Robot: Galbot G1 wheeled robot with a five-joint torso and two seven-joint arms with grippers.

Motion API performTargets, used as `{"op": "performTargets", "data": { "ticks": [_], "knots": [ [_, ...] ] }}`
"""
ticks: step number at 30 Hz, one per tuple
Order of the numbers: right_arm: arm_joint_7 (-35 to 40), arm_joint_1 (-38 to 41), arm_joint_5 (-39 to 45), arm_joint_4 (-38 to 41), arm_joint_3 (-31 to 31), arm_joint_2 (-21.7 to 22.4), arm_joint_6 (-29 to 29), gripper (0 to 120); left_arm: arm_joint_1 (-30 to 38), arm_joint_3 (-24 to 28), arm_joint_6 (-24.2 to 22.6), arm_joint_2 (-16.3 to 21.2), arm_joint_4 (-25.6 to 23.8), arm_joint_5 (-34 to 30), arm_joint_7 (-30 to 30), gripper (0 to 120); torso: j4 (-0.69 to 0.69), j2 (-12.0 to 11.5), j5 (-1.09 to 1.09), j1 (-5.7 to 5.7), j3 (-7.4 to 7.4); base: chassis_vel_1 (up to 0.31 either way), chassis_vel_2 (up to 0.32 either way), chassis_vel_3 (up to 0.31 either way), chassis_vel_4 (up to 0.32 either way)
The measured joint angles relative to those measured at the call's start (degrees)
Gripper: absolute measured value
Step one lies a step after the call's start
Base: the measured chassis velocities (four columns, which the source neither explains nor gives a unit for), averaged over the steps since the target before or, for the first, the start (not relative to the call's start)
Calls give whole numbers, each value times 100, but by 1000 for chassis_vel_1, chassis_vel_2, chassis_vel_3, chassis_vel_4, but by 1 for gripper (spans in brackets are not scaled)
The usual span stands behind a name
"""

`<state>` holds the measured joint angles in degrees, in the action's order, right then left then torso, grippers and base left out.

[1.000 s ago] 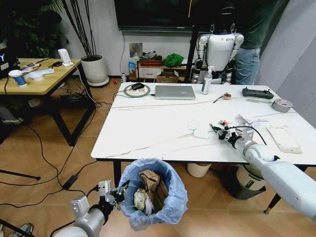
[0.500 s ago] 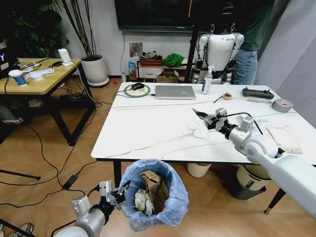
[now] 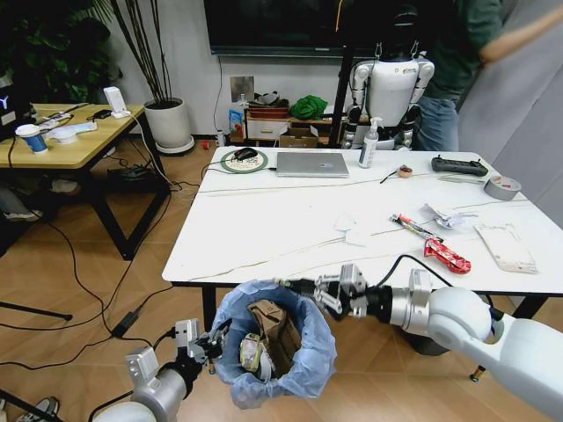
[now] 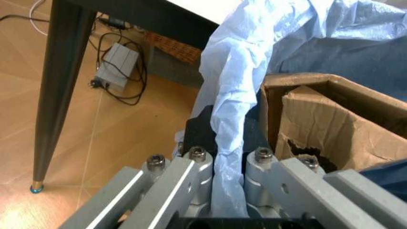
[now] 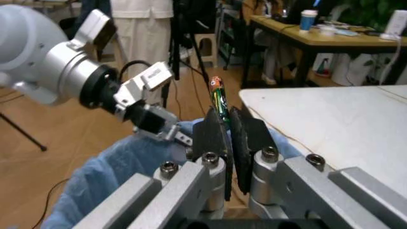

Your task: Pick up the trash bin and place the trash from the table into it.

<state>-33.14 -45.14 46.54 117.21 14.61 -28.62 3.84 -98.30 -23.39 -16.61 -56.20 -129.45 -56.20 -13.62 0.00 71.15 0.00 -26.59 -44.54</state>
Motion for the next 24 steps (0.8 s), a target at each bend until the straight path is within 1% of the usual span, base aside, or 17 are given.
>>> {"op": "performTargets", "data": {
  "ticks": [7,11,16,17,20,22,24],
  "knots": [
    [-267,10,-578,1,136,-126,157,0,-5,8,-9,-29,-21,-2,1,2,0,0,-1,0,0,0,0,0,0],
    [-277,7,-694,-94,161,-185,254,1,-33,25,-16,-38,-73,-2,1,2,0,0,0,0,0,0,0,0,0],
    [-222,18,-717,-254,77,-238,376,20,-45,29,-22,-37,-84,1,-17,2,0,0,0,0,0,0,0,0,0],
    [-222,18,-717,-254,77,-238,376,20,-45,29,-22,-37,-84,1,-17,2,0,0,0,0,0,0,0,0,0],
    [22,57,-516,-302,-35,-250,385,33,-50,29,-23,-29,-52,10,-48,2,0,0,0,0,0,0,0,0,0],
    [542,91,-358,-345,-94,-292,397,41,-50,17,-26,-30,-10,32,-78,2,0,0,-1,0,0,0,0,0,0],
    [1289,163,-118,-419,-186,-403,371,48,-66,-12,-25,-28,6,44,-84,2,-1,0,0,0,0,0,0,0,0]
  ]
}}
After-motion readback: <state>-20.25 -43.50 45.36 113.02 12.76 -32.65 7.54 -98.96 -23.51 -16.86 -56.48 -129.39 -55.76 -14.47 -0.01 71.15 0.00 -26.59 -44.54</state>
